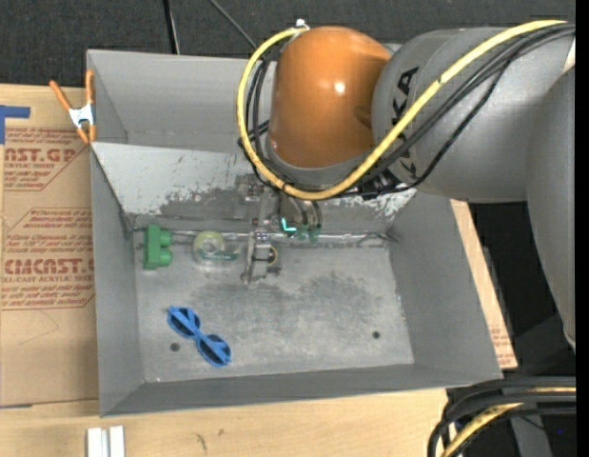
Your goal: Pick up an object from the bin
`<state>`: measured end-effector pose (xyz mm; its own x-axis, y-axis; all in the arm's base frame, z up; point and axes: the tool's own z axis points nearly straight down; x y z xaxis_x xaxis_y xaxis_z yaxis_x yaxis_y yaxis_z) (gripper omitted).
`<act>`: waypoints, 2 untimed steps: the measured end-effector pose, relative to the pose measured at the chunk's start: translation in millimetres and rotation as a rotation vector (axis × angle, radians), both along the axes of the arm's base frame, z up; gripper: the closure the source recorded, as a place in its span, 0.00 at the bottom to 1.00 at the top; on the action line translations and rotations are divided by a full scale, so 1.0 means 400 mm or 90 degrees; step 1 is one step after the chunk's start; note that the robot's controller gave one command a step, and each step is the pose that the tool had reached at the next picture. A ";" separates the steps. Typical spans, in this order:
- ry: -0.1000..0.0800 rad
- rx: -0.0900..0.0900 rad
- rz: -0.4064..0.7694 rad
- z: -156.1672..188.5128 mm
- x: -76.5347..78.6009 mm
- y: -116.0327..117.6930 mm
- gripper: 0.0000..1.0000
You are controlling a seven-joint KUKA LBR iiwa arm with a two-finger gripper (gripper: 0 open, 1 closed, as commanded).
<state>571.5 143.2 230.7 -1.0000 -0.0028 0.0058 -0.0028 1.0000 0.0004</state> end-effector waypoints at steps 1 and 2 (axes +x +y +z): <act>0.001 0.000 0.073 -0.226 -0.129 0.116 0.00; 0.001 -0.001 0.036 -0.401 -0.163 0.103 0.00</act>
Offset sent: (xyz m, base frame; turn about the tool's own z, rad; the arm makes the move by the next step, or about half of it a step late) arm -0.0485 0.0442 -0.0859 -0.1094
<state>506.4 184.2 70.5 -0.9982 -0.0592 0.0081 -0.0592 0.9982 -0.0007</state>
